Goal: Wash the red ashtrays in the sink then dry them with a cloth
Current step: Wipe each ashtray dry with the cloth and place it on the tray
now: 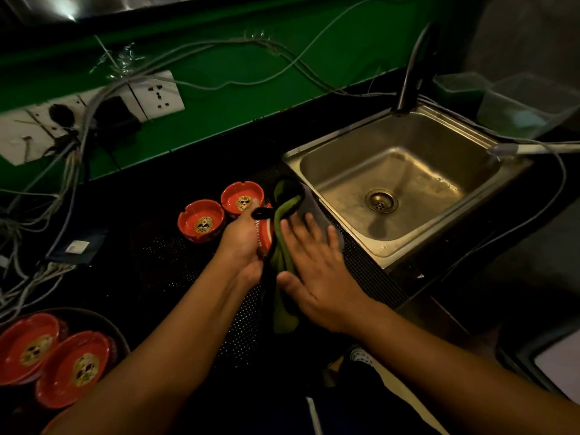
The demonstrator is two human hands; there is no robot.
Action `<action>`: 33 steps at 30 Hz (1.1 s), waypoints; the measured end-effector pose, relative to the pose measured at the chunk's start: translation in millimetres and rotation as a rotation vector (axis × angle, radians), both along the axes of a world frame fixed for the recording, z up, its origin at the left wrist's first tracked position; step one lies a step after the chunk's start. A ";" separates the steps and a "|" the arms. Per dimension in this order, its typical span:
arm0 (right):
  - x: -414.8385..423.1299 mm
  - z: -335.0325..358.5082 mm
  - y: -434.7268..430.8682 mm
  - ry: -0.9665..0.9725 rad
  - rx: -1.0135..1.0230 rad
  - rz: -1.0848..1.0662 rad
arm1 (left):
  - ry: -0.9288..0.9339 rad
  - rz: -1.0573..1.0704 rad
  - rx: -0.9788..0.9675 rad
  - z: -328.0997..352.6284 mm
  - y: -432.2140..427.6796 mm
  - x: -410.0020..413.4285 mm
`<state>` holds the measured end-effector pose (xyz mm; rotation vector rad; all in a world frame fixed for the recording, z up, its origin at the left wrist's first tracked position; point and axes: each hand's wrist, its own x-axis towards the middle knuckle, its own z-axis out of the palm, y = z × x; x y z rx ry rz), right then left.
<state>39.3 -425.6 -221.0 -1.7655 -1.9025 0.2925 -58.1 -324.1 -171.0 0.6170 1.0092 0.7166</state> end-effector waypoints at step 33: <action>18.1 32.5 44.1 1.621 -0.471 -0.412 | 0.294 -0.286 0.756 -55.2 -14.3 -14.9</action>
